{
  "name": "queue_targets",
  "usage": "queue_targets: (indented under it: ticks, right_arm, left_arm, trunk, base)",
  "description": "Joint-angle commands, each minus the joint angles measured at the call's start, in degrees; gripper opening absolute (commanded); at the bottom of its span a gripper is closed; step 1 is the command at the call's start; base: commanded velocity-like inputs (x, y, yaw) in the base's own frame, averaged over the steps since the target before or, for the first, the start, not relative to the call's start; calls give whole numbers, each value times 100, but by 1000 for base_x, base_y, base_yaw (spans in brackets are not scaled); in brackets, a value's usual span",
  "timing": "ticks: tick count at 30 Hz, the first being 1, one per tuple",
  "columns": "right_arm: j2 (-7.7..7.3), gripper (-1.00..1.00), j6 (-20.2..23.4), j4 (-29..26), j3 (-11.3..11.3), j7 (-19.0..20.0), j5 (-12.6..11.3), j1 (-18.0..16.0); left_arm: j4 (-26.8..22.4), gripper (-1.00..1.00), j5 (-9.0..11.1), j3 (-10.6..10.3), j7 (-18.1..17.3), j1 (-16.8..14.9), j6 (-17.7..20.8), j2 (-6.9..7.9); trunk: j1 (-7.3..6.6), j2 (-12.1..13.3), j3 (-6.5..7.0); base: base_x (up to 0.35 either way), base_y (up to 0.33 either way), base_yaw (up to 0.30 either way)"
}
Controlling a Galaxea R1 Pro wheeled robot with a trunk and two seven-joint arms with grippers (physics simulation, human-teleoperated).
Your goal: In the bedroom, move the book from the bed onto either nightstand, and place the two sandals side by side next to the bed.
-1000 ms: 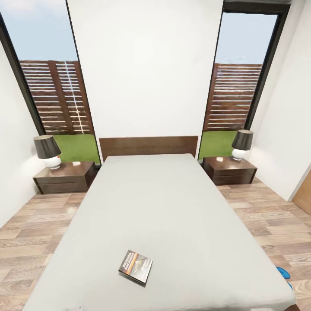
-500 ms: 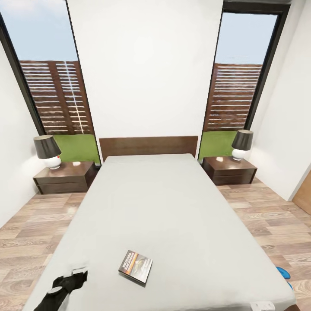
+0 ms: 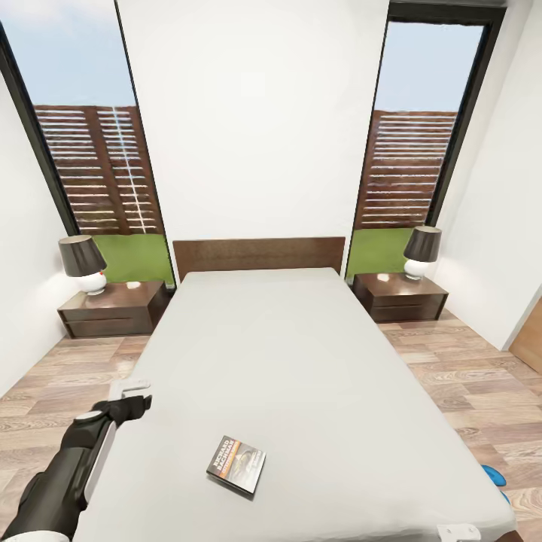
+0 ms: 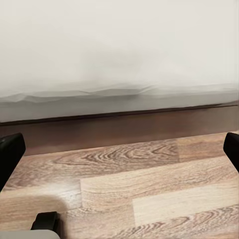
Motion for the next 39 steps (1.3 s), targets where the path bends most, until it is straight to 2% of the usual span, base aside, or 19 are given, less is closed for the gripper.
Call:
queue_targets:
  ticks: [1,6,7,11,15,25,39]
  right_arm:
    - [0,100,-23,8,-54,27,46,-6]
    - [-1,100,-36,22,-76,26,40,-6]
    - [-1,100,-36,22,-76,26,40,-6]
    - [8,100,-42,52,-85,26,39,-6]
    - [5,100,-44,70,-90,26,38,-6]
    - [6,100,-46,88,-92,25,37,-6]
    - [38,100,-43,97,-93,4,34,-6]
  left_arm:
    - [79,100,-17,-3,3,-55,95,5]
    - [1020,100,-26,-14,-4,-625,267,29]
    - [1020,100,-26,-14,-4,-625,267,29]
    - [1904,100,-41,-25,-3,-1145,287,56]
    - [2575,100,-49,-30,-2,-1489,288,92]
    - [3022,100,-56,-23,5,-1754,287,97]
    - [2974,100,11,-11,2,-1808,340,76]
  trunk:
    - [4,-13,-13]
    - [4,-13,-13]
    - [4,-13,-13]
    - [4,-13,-13]
    - [4,-13,-13]
    - [4,-13,-13]
    - [4,-13,-13]
  base:
    - [0,0,0]
    - [0,0,0]
    - [0,0,0]
    - [0,0,0]
    - [0,0,0]
    - [0,0,0]
    - [0,0,0]
